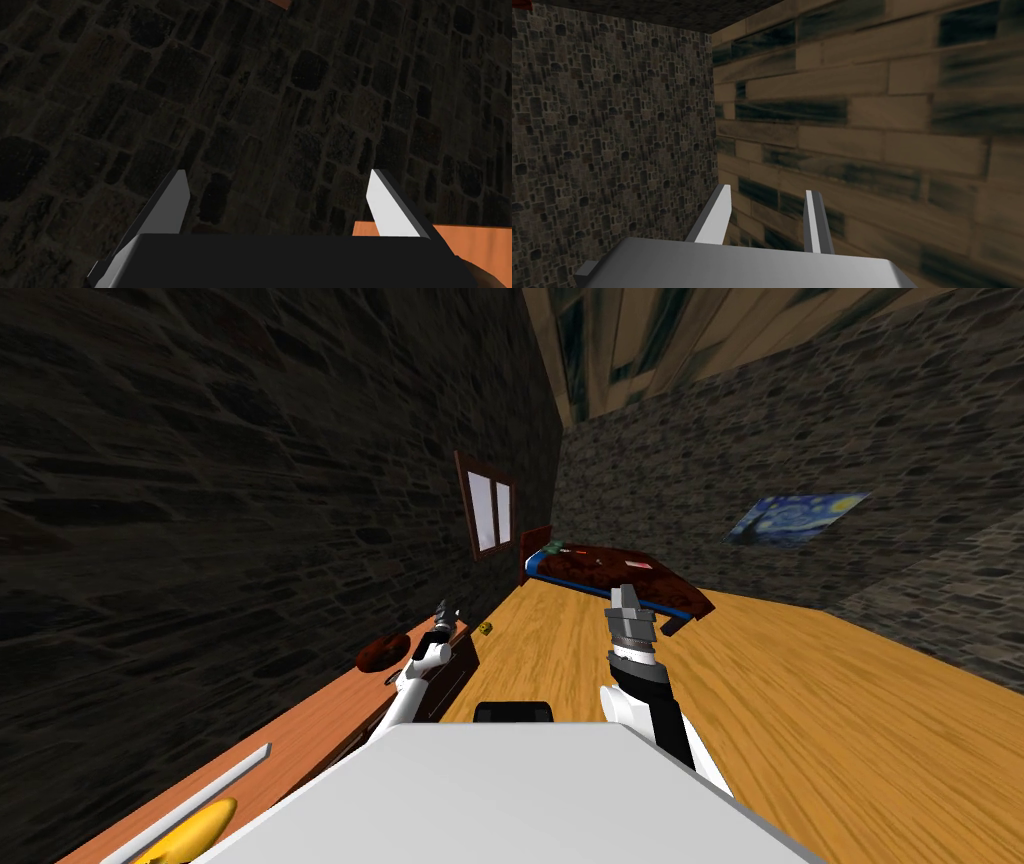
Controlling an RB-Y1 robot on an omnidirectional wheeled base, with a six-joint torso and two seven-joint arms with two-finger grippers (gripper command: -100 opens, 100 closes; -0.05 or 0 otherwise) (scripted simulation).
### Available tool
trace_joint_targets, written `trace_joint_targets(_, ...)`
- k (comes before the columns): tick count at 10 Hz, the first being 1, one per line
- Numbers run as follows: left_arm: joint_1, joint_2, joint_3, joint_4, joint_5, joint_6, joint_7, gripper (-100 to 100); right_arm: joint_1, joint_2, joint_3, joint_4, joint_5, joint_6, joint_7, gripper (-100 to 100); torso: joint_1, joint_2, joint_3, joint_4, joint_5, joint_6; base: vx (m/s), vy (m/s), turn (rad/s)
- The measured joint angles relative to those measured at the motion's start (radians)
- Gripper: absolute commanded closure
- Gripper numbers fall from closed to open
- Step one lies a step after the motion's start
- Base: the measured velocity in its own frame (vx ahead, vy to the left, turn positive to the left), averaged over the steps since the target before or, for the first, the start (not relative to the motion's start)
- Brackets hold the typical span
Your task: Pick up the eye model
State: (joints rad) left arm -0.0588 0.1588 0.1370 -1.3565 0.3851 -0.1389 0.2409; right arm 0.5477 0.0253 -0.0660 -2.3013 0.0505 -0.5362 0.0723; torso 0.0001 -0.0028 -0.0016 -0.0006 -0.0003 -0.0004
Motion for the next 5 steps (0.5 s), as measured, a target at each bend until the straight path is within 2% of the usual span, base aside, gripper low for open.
trace_joint_targets(3, -0.058, 0.005, 0.016, 0.121, 0.022, 0.059, -0.006, -100, 0.0, 0.0, 0.0, 0.0, 0.0, 0.0, 0.0, 0, 0.002, -0.001, 0.0, 0.0, 0.0, 0.0, 0.038, 0.017, 0.081)
trace_joint_targets(5, -0.054, -0.01, 0.028, 0.142, 0.029, 0.114, -0.02, -100, 0.0, 0.0, 0.0, 0.0, 0.0, 0.0, 0.0, 0, 0.002, -0.001, -0.001, 0.0, 0.0, 0.0, 0.03, 0.019, 0.005)
